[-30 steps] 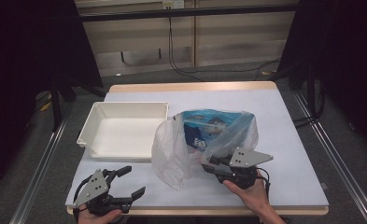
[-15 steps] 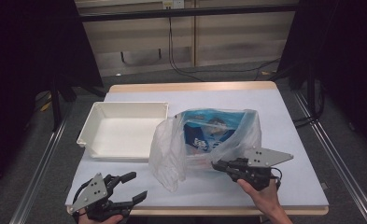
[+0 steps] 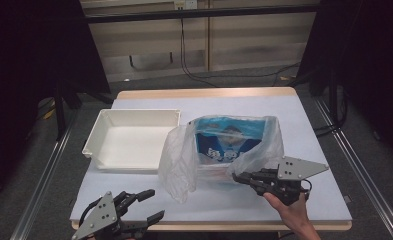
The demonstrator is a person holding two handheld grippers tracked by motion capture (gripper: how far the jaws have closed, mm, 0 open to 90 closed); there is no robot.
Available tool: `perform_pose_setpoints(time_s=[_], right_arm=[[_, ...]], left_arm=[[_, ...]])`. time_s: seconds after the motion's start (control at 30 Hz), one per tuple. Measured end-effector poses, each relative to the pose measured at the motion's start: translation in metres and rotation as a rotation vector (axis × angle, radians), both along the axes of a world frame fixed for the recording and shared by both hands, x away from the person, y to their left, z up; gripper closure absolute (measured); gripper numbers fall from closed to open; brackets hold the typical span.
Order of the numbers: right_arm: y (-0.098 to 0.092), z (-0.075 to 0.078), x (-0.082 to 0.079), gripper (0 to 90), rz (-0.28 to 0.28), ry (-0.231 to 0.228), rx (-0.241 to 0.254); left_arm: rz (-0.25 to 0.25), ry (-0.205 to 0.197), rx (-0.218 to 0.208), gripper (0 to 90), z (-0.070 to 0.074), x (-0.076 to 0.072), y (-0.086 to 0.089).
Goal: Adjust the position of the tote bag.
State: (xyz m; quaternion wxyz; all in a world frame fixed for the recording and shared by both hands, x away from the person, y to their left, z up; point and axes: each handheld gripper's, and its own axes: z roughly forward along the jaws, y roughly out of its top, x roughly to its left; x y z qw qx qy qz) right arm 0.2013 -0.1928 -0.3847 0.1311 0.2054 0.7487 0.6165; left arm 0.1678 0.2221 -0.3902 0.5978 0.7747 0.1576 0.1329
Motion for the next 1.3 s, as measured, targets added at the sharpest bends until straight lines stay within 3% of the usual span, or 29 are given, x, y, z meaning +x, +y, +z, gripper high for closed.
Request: perform_pose_setpoints(time_s=[0.17,0.33,0.43,0.53,0.63,0.7,0.83,0.87,1.0,1.03,1.1,1.23,1.27,1.3], right_arm=[[0.001,0.002,0.000,90.0,0.010,-0.003,0.009],[0.001,0.003,0.000,90.0,0.008,-0.009,0.009],[0.000,0.003,0.000,90.0,0.004,-0.007,0.010],[0.000,0.003,0.000,90.0,-0.001,-0.005,0.004],[0.000,0.003,0.001,90.0,0.003,-0.005,0.002],[0.000,0.003,0.000,90.0,-0.007,-0.003,-0.002],[-0.001,0.003,0.000,90.0,-0.003,-0.006,0.002],[-0.001,0.003,0.000,90.0,-0.003,-0.007,0.001],[-0.001,0.005,-0.001,90.0,-0.003,-0.012,0.002],[0.000,0.005,-0.001,90.0,-0.001,-0.011,0.005],[0.000,0.006,-0.001,90.0,0.002,-0.013,0.001],[-0.001,0.007,-0.002,90.0,-0.007,-0.015,0.000],[-0.002,0.007,-0.002,90.0,-0.008,-0.015,0.003],[-0.003,0.008,-0.002,90.0,-0.010,-0.017,0.004]], left_arm=[[-0.073,-0.009,-0.008,50.4,0.009,0.001,-0.017],[-0.093,-0.028,0.005,52.2,0.014,0.001,-0.030],[-0.118,-0.040,0.028,53.3,0.016,0.008,-0.038],[-0.136,-0.022,0.055,54.7,0.019,0.022,-0.052],[-0.159,-0.016,0.050,54.7,0.022,0.025,-0.059],[-0.136,-0.025,0.070,54.7,0.020,0.028,-0.065],[-0.127,0.011,0.088,49.6,0.010,0.040,-0.067],[-0.100,0.000,0.109,44.8,0.005,0.045,-0.069],[-0.099,-0.001,0.131,44.8,-0.002,0.056,-0.073],[-0.098,-0.021,0.163,44.8,-0.003,0.060,-0.075],[-0.083,-0.003,0.147,44.8,-0.005,0.068,-0.079],[-0.063,-0.012,0.173,44.4,-0.010,0.084,-0.086],[-0.045,-0.005,0.157,44.7,-0.012,0.087,-0.088],[-0.053,-0.006,0.180,45.6,-0.014,0.093,-0.093]])
